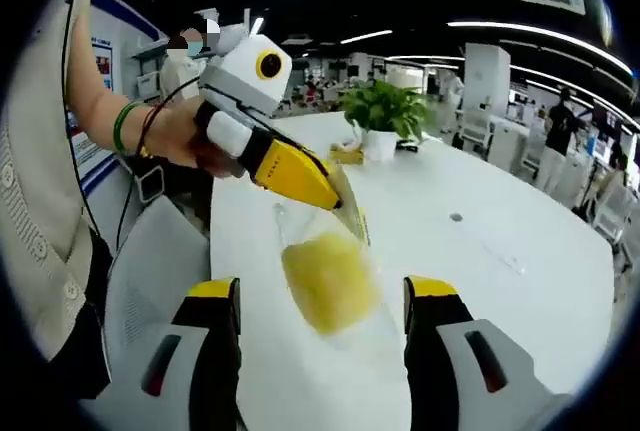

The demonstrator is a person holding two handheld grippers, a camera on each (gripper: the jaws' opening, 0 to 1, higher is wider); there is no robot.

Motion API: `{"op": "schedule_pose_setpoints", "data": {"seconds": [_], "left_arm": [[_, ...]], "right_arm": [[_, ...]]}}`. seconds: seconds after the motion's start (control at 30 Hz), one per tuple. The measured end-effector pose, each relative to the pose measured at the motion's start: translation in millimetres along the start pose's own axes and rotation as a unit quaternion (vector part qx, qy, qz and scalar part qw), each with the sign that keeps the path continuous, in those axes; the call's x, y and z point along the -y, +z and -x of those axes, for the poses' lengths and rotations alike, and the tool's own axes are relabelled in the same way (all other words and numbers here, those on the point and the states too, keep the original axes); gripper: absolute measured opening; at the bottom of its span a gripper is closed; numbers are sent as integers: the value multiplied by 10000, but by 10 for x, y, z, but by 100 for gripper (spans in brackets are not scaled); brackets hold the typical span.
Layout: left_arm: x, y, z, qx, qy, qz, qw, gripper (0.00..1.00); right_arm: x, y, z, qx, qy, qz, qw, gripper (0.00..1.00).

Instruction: Compare the silicone blocks by pressing each to a similar depth, holding the contact briefly, and releasing to observe deformation and rebound differences across the visible hardness samples.

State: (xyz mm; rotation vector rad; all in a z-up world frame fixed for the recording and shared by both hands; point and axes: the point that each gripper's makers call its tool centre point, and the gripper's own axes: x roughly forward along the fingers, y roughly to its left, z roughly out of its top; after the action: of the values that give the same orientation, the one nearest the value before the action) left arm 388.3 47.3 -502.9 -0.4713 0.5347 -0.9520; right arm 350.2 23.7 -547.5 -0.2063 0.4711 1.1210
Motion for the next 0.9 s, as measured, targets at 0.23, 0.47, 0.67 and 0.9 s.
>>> {"op": "schedule_pose_setpoints", "data": {"seconds": [0.23,0.47,0.67,0.9], "left_arm": [[-226,-150,-396,111,188,483,9986,0],[-449,-349,-784,309,58,1708,9848,0],[-876,-432,-946,847,354,2792,9558,0],[-1305,-498,-898,962,810,2878,9494,0]], "right_arm": [[167,-321,295,27,-547,-425,9976,75],[161,-640,398,-25,-684,-912,9935,73],[205,-914,517,-101,-854,-1395,9865,70],[231,-1052,474,-296,-821,-1489,9850,68]]}}
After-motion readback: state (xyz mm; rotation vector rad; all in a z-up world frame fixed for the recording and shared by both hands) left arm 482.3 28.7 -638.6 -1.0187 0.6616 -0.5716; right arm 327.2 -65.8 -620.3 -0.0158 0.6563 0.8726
